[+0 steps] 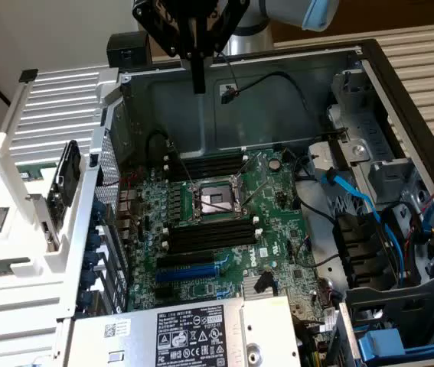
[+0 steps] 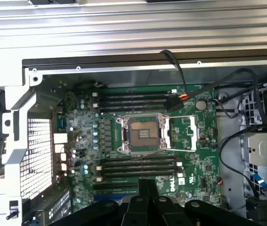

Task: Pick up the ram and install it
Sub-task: 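Reach for the ram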

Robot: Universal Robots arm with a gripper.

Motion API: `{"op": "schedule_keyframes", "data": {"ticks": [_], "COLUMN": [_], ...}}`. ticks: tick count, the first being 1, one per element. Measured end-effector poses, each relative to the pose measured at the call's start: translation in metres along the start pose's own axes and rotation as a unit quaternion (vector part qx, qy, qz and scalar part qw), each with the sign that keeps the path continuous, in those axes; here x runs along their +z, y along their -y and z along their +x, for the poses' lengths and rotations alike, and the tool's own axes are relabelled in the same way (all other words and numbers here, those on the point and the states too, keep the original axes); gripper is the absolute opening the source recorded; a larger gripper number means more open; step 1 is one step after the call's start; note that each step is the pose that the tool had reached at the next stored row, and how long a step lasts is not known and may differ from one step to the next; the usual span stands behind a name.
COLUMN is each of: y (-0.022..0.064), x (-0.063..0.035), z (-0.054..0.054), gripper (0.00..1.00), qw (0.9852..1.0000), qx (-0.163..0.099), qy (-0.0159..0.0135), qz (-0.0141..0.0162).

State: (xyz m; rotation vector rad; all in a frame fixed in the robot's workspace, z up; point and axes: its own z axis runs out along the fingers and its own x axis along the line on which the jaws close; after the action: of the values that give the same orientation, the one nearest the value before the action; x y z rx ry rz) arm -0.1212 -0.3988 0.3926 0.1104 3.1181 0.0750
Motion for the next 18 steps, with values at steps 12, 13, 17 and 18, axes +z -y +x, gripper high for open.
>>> {"op": "schedule_keyframes", "data": {"ticks": [12,13,17,18], "y": [0.0,0.0,0.0004,0.0005], "x": [0.0,0.0,-0.0002,-0.0002], "z": [0.0,0.0,0.0054,0.0073], "gripper": [0.1,0.1,0.1,0.1], "qw": [1.0,1.0,1.0,1.0], "qx": [0.0,0.0,0.0,0.0], "qy": [0.0,0.0,0.0009,0.0009], "qz": [0.0,0.0,0.0,-0.0001]}}
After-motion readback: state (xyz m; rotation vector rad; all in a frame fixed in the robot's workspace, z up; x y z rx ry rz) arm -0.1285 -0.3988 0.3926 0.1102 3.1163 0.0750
